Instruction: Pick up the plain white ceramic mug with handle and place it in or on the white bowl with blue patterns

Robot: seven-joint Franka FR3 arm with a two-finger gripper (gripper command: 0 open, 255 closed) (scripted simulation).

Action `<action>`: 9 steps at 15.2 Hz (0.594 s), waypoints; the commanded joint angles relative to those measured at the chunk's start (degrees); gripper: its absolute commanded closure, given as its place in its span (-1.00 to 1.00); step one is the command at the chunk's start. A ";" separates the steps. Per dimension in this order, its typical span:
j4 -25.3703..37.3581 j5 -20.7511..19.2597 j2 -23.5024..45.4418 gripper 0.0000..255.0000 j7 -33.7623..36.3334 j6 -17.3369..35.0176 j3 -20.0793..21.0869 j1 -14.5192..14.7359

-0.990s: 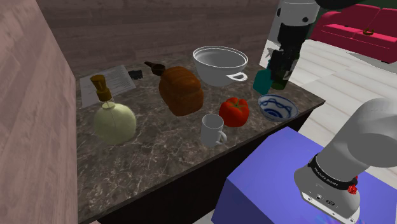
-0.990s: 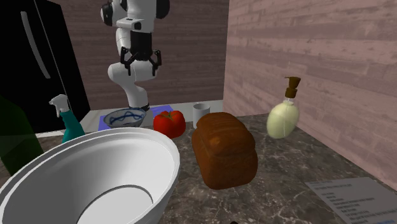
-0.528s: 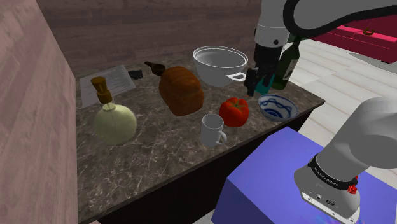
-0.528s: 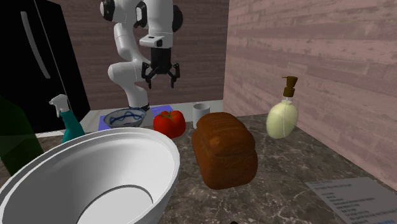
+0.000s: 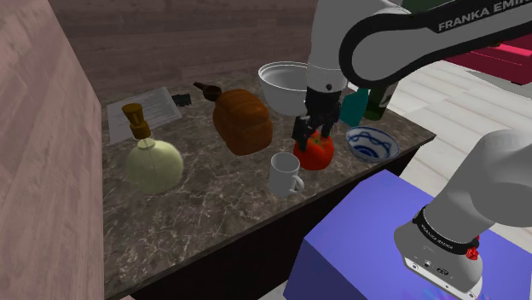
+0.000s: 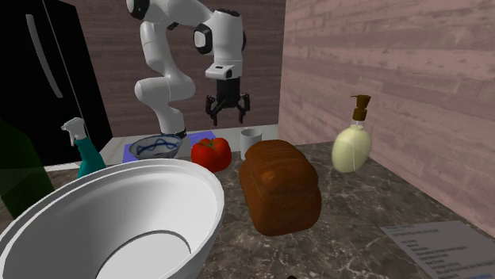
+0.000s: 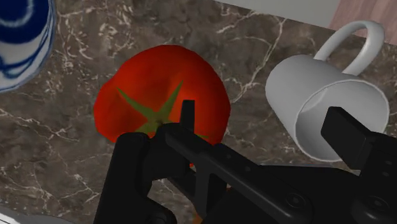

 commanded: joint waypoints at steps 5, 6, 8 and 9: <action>2.09 0.67 8.72 -1.00 4.15 7.77 3.39 0.61; 1.64 0.64 9.15 -1.00 4.21 8.64 3.50 0.60; 0.76 0.55 10.05 -1.00 4.34 10.40 3.73 0.57; 0.35 0.50 10.53 -1.00 4.41 11.29 3.84 0.56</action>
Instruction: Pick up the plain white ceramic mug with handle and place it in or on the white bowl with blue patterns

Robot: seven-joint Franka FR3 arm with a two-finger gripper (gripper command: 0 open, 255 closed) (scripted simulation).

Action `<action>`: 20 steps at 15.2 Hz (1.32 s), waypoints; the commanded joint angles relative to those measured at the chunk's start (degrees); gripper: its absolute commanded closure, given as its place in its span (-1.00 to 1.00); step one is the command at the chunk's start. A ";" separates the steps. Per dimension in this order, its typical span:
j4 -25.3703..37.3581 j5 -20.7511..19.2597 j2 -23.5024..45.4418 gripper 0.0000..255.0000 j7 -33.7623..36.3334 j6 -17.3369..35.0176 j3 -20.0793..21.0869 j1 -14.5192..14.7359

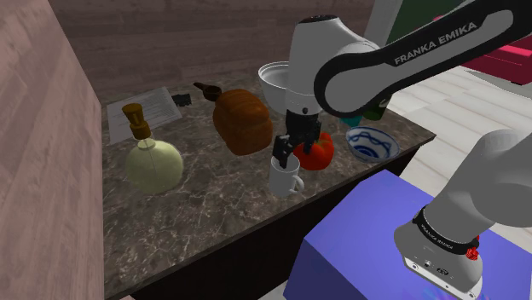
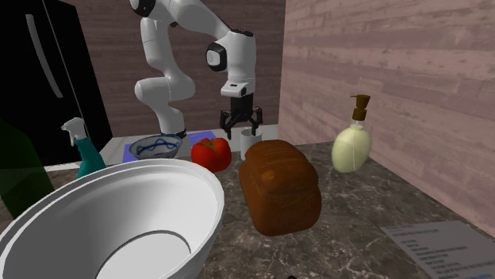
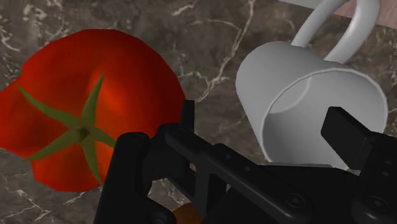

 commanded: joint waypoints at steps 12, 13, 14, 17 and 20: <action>-1.38 -0.29 1.95 1.00 0.29 3.33 0.41 -0.11; -1.39 -0.28 1.93 1.00 0.29 3.33 0.41 -0.10; -1.39 -0.28 1.93 1.00 0.30 3.33 0.42 -0.10; -1.40 -0.28 1.91 1.00 0.29 3.32 0.41 -0.10; -1.37 -0.29 1.95 1.00 0.29 3.33 0.41 -0.11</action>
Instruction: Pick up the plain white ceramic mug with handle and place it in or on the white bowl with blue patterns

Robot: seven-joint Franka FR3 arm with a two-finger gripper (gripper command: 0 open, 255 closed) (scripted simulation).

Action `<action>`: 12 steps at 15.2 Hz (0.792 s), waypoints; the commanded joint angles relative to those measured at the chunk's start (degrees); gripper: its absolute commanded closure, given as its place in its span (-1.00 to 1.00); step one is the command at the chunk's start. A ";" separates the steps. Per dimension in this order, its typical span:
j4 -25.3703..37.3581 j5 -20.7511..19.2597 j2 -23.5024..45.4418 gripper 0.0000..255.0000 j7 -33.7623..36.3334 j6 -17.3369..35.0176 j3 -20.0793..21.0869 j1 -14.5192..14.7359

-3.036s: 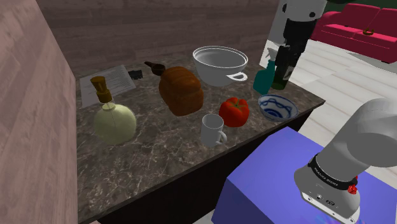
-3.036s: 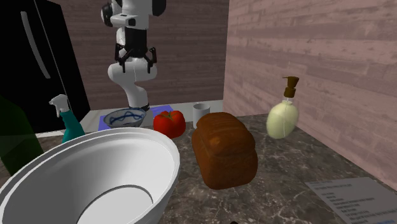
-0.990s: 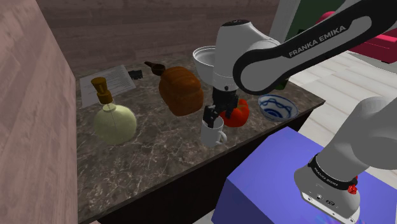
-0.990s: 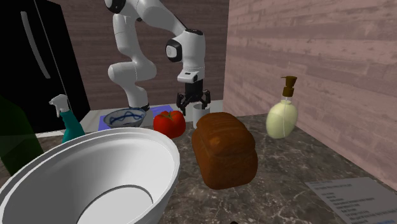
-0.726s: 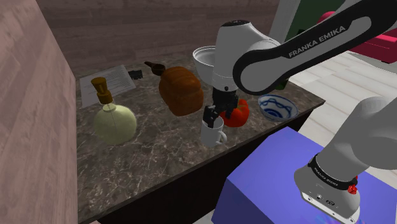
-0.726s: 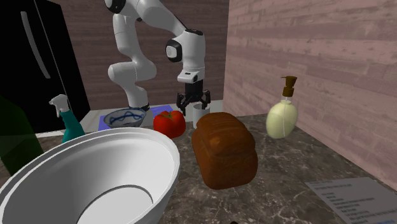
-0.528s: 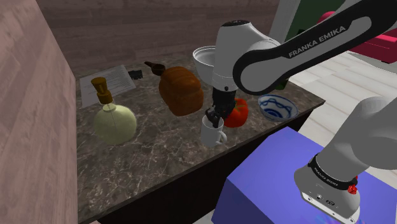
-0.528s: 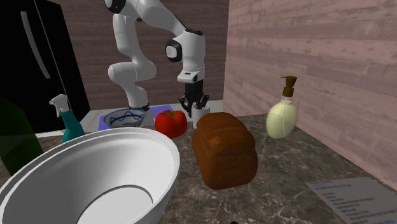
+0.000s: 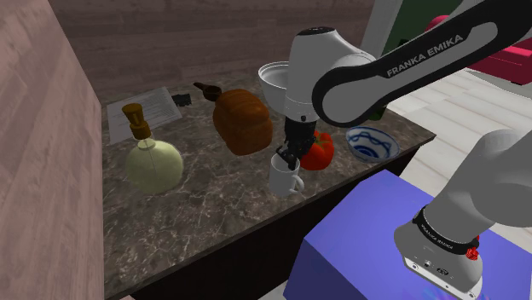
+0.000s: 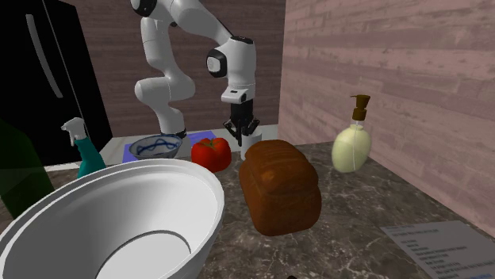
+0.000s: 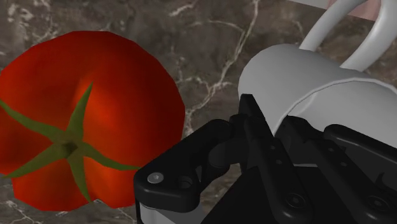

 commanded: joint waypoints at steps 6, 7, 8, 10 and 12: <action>2.30 0.45 -3.05 1.00 -0.43 -5.35 -0.62 0.18; 2.73 0.49 -3.50 1.00 -0.49 -6.22 -0.73 0.20; 3.18 0.53 -3.94 1.00 -0.54 -7.09 -0.84 0.21; 4.10 0.58 -4.76 1.00 -0.62 -8.82 -1.05 0.24; 5.06 0.61 -5.52 1.00 -0.68 -10.53 -1.26 0.25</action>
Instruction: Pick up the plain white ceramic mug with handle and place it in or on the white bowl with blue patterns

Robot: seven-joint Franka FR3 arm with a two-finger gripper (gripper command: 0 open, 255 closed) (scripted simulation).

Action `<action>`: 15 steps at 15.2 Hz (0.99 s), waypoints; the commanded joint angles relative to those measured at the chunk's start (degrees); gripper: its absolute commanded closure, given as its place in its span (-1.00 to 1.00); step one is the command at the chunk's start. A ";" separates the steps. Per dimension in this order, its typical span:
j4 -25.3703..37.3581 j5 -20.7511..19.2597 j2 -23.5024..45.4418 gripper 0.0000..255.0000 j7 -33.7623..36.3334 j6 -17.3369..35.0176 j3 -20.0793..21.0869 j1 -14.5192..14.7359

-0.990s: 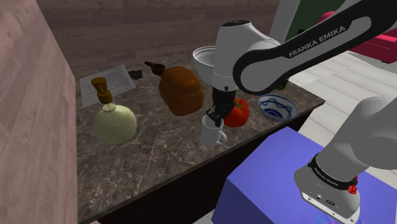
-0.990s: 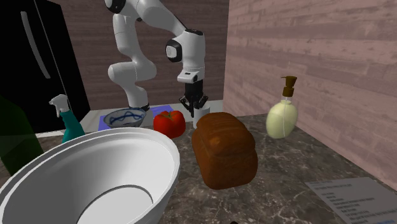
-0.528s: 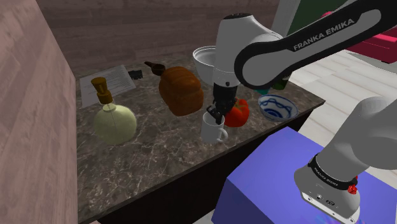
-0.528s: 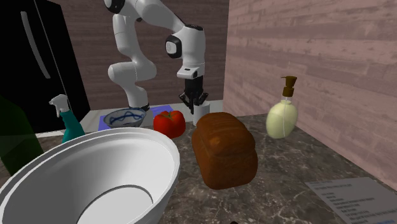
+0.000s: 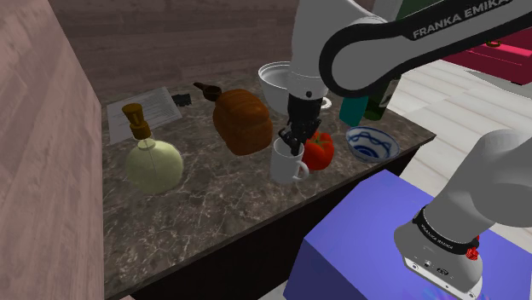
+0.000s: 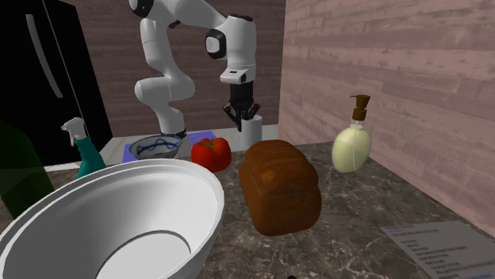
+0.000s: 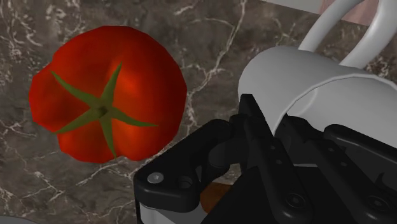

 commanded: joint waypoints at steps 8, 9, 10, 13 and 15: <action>5.02 -0.13 -2.62 1.00 -0.23 -7.63 -0.96 -0.10; 5.61 -0.15 -2.85 1.00 -0.24 -8.45 -1.05 -0.11; 6.22 -0.17 -3.06 1.00 -0.24 -9.26 -1.14 -0.12; 8.09 -0.26 -3.61 1.00 -0.24 -11.68 -1.41 -0.17; 9.39 -0.33 -3.90 1.00 -0.23 -13.27 -1.58 -0.21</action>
